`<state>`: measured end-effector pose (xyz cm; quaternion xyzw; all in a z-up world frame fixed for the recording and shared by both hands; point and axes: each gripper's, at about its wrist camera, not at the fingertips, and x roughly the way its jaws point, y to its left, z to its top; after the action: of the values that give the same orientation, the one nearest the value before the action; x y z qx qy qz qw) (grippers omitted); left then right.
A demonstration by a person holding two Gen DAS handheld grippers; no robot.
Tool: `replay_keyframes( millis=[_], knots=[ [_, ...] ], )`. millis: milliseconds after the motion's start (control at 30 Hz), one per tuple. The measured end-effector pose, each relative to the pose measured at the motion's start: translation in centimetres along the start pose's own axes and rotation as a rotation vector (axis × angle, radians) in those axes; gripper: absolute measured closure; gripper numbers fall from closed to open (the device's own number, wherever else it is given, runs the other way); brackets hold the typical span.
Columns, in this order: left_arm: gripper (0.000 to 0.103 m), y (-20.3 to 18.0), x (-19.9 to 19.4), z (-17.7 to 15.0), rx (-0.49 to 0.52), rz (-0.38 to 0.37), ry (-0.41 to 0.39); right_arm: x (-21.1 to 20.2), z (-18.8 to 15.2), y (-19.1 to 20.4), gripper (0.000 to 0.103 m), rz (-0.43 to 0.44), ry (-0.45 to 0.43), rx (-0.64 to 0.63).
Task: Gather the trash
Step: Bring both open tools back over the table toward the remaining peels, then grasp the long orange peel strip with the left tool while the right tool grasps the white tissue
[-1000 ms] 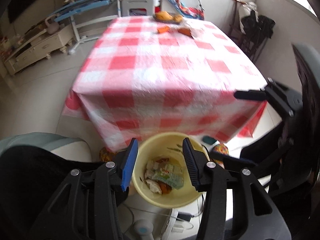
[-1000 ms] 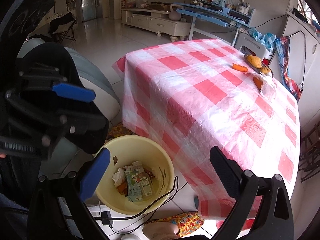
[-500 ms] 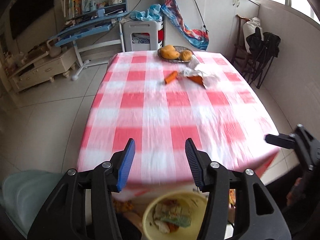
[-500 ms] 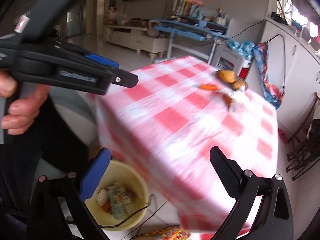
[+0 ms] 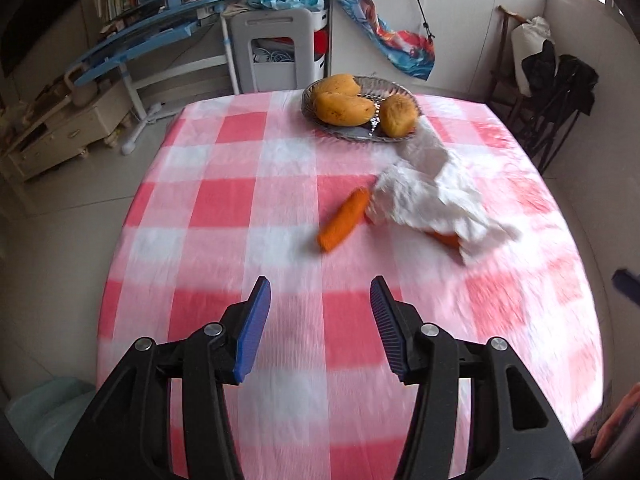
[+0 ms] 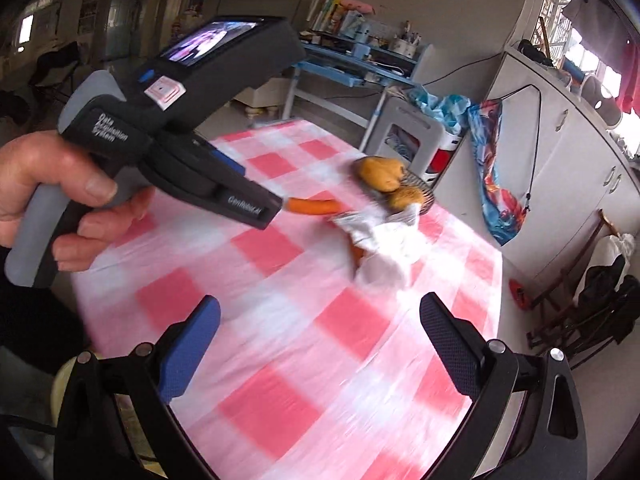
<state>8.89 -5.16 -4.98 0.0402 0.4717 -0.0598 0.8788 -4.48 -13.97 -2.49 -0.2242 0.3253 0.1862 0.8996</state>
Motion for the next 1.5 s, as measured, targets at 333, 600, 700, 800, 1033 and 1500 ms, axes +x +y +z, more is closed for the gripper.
replay_keyframes(
  millis=[333, 600, 700, 800, 1033, 1500],
  knots=[
    [0.053, 1.3, 3.5, 2.6, -0.032, -0.014, 0.045, 6.3, 2.4, -1.6, 0.008, -0.006, 0.038, -0.038],
    [0.053, 1.2, 5.2, 3.9, -0.012, -0.037, 0.062, 9.5, 3.5, -2.2, 0.045, -0.003, 0.095, -0.025],
    [0.053, 0.8, 5.8, 4.3, 0.013, -0.037, 0.062, 10.2, 3.7, -3.3, 0.066, 0.024, 0.1, 0.026],
    [0.053, 0.4, 6.1, 4.5, 0.027, -0.042, 0.067, 10.1, 3.9, -4.5, 0.085, 0.084, 0.081, 0.104],
    [0.09, -0.3, 6.7, 4.0, 0.036, -0.068, 0.091, 8.5, 3.6, -8.3, 0.099, 0.21, -0.019, 0.36],
    [0.091, 1.6, 3.5, 2.7, -0.029, -0.106, 0.062, 6.9, 3.2, -8.4, 0.039, 0.235, -0.012, 0.412]
  ],
)
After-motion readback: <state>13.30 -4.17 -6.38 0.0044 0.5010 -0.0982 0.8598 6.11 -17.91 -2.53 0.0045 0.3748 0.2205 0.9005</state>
